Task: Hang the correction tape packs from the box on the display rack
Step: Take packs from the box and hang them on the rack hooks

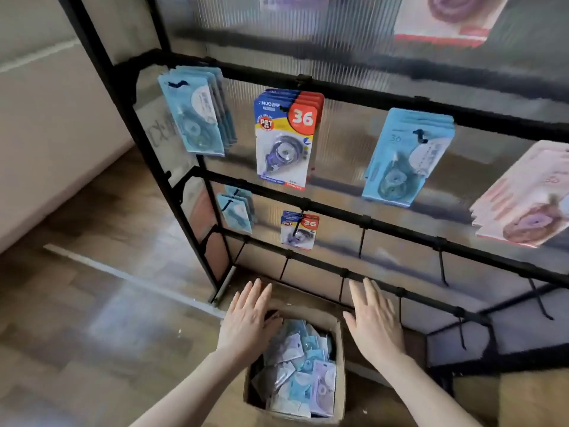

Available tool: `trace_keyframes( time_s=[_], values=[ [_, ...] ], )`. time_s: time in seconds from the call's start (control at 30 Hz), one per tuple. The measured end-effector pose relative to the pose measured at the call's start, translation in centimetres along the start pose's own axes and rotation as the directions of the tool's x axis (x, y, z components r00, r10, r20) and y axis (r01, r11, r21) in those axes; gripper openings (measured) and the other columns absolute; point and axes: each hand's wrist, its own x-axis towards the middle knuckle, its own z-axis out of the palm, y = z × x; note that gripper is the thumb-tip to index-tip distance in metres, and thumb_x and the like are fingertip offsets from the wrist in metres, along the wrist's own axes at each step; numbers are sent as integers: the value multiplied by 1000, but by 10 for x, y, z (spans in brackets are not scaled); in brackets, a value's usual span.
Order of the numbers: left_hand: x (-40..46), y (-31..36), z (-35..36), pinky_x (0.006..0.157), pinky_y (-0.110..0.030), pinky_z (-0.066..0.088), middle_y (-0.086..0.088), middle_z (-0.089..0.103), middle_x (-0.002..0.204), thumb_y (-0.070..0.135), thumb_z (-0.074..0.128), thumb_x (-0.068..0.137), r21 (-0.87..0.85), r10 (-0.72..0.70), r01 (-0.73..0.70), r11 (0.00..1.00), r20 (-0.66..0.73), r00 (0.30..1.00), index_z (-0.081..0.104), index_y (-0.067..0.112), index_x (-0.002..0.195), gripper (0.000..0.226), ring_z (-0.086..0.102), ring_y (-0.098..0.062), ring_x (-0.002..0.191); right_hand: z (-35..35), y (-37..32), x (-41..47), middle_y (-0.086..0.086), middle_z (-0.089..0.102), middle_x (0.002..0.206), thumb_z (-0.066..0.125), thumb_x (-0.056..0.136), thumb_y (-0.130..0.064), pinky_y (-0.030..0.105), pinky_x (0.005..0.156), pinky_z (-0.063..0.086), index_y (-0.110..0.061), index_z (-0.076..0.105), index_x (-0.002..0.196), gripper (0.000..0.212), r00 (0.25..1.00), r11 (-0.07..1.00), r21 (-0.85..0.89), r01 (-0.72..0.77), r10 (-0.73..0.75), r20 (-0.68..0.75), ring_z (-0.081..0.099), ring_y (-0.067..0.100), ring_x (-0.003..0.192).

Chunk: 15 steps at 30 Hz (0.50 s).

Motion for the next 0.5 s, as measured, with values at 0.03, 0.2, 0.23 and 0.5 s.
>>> trace_keyframes(
  time_s=[0.03,0.2,0.23,0.5],
  values=[
    [-1,-1,10,113,-28,-6,-1,4,160,68,-4,71,-19,-16,17,1000,13,1000,12,24,153,94,3,-20,148,10,-1,-2,24,64,116,90,53,-28,47,79,54,-5,66,116,72,1000,1000,15,1,-2,30,65,37,101],
    [-7,-10,67,112,-30,-4,0,8,158,66,10,83,-10,-101,102,995,83,991,17,23,152,82,11,-23,148,66,3,-24,23,63,118,89,55,-28,47,85,51,-5,65,118,71,990,998,64,13,-22,141,64,38,105],
    [-8,-11,78,111,-28,-5,-1,8,159,65,16,88,-16,-123,126,992,108,987,14,24,153,77,7,-22,148,78,4,-29,23,63,118,90,55,-28,47,85,50,-5,64,118,72,986,997,72,13,-25,163,63,38,106],
    [-16,-19,179,113,-26,-10,4,-12,159,69,-2,78,-21,-215,230,973,286,934,-3,28,152,85,-8,-17,148,169,19,-71,26,59,122,86,61,-23,51,87,48,-2,62,121,68,940,997,74,24,-48,337,60,40,110]
  ],
)
